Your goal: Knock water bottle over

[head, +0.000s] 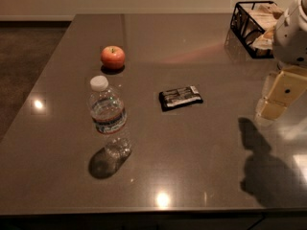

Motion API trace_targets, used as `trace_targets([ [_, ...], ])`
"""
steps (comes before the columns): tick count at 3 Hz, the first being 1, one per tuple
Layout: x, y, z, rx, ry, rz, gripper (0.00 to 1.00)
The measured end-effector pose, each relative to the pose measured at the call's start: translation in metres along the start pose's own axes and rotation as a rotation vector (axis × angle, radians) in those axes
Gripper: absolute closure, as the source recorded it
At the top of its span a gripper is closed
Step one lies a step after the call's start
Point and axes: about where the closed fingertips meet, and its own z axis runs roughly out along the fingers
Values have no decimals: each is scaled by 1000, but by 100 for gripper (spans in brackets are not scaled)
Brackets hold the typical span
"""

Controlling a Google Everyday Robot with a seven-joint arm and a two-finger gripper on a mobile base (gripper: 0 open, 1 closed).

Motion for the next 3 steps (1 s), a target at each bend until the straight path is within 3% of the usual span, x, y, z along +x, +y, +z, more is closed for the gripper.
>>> trace_targets([
  [1, 0, 0, 0, 0, 0, 0, 0],
  [2, -15, -1, -2, 6, -49, -5, 0],
  [3, -63, -3, 1, -15, -178, -25, 0],
])
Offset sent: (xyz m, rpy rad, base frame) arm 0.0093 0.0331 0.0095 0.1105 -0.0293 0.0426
